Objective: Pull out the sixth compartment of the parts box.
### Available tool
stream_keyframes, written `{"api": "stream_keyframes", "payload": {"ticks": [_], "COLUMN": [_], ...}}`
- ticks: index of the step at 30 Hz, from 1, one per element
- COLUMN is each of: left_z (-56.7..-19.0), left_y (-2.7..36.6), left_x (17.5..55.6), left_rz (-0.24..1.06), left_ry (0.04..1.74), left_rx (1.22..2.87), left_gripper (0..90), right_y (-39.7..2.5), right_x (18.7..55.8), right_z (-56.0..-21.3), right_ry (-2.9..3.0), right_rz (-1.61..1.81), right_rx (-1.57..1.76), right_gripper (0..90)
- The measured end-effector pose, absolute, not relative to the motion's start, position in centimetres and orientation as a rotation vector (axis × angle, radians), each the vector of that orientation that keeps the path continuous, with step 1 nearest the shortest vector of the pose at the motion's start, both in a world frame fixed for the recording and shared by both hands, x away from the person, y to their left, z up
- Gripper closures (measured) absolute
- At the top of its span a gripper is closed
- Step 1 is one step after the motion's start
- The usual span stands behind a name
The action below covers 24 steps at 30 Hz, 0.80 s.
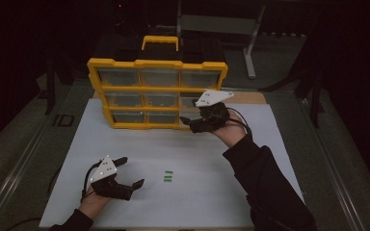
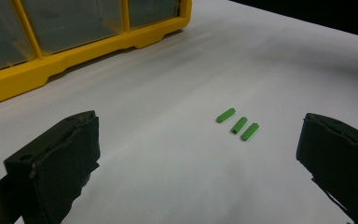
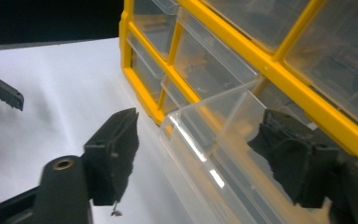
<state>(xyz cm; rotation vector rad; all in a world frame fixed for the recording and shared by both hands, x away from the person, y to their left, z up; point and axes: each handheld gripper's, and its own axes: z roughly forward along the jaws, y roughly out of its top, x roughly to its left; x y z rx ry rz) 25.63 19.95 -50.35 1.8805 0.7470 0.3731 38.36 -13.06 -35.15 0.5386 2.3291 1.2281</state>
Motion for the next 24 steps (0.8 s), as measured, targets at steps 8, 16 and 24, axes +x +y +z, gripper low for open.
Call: {"api": "stream_keyframes", "payload": {"ticks": [8,16,24], "left_z": [-50.3,-50.3,-50.3], "left_y": [20.0,19.9,19.9], "left_x": [25.6,25.6,25.6], "left_rz": [0.375,0.376,0.376], "left_ry": [0.747,0.743,0.743], "left_rx": [1.88,1.884,1.885], "left_gripper": [0.0,0.0,0.0], "right_y": [-14.3,-15.6,-16.5], "right_x": [37.0,35.6,34.5], "right_z": [-35.4,-36.3,-37.8], "right_ry": [2.291,2.246,2.24], "right_rz": [1.282,1.304,1.333], "right_rx": [0.601,0.605,0.601], "right_gripper": [14.5,13.8,14.2]}}
